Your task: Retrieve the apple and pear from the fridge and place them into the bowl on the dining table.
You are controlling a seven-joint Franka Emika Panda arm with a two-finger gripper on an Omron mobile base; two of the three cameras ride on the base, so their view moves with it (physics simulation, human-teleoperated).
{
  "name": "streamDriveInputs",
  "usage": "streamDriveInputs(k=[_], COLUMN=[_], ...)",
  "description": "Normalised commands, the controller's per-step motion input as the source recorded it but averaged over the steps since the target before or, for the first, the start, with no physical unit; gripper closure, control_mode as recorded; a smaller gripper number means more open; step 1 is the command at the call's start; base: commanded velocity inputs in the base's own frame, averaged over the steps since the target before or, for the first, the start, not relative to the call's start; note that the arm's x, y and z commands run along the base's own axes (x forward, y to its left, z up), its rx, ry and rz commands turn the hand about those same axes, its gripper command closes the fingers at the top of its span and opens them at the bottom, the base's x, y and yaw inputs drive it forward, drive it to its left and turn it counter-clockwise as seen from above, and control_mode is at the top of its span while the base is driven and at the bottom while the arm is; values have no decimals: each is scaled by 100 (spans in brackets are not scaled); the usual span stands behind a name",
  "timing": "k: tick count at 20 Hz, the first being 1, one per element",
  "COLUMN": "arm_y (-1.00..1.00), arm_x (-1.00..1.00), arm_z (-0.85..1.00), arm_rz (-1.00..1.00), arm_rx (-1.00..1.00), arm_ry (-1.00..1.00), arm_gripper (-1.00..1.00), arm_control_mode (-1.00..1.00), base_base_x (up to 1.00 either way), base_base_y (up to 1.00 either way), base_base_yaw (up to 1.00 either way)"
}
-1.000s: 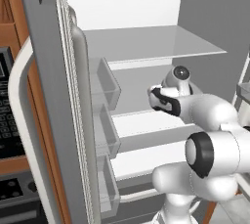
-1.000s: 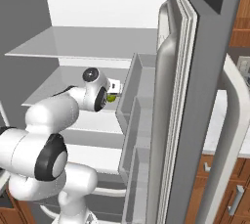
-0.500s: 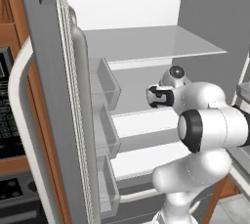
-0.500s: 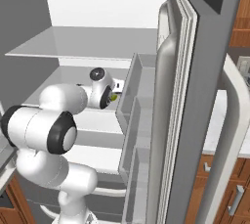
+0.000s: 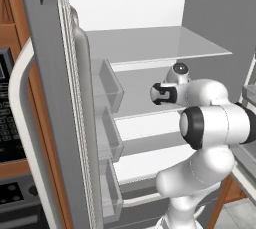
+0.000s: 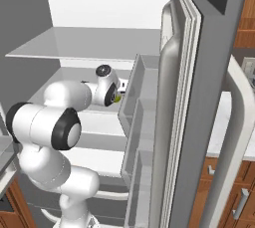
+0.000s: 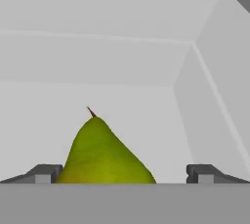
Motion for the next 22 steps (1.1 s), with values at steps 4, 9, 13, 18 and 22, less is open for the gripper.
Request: streamDriveInputs(k=[4, 9, 13, 18, 22], arm_y=[0, 0, 0, 0, 0], arm_x=[-14, -11, -4, 2, -9], arm_z=[-56, -59, -64, -33, -16], arm_rz=[-1, 0, 0, 0, 0], arm_rx=[0, 0, 0, 0, 0], arm_ry=[7, 7, 8, 2, 0], arm_gripper=[-100, -100, 100, 100, 100], arm_control_mode=[-100, -100, -100, -100, -100], base_base_x=[0, 0, 0, 0, 0], base_base_y=[0, 0, 0, 0, 0], base_base_yaw=[0, 0, 0, 0, 0])
